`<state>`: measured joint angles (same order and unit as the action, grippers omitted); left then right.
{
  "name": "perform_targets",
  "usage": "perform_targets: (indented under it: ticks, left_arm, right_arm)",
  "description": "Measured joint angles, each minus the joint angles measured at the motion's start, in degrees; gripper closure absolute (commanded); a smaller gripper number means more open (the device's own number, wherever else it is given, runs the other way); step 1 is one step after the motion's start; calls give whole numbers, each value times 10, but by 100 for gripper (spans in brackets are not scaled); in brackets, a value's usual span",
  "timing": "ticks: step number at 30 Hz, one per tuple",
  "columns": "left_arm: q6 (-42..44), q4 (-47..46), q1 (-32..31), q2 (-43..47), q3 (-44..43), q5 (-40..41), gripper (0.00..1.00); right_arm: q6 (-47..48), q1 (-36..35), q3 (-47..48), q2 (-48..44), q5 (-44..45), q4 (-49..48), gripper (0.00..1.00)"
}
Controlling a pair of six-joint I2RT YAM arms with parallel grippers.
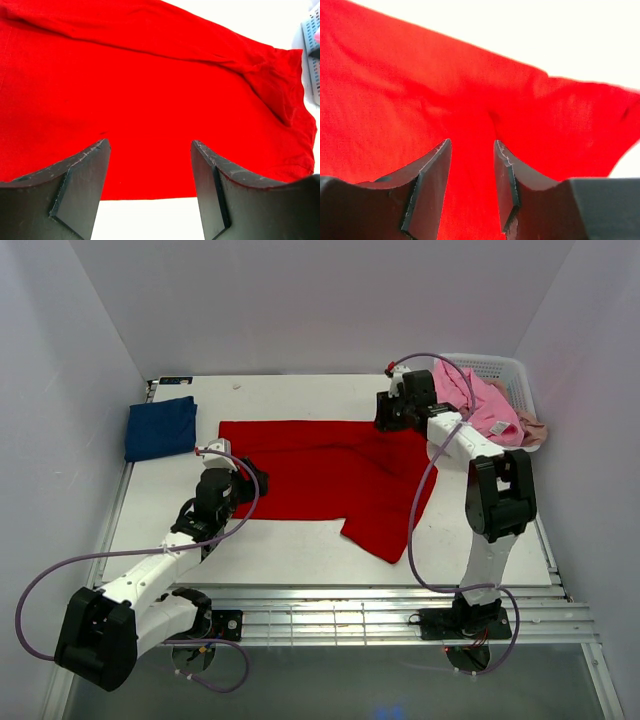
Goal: Fold and stack the t-shirts
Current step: Fold the flattened tshirt in 1/3 of the way
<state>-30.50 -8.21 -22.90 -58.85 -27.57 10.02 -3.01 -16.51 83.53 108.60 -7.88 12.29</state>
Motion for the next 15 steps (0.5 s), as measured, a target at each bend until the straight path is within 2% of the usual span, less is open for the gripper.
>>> perform_targets:
  ticks: [8, 15]
  left_arm:
    - [1, 0, 0, -9, 0, 0, 24]
    - [3, 0, 0, -9, 0, 1, 24]
  right_arm:
    - [0, 0, 129, 133, -18, -13, 54]
    - [-7, 0, 143, 169, -22, 14, 54]
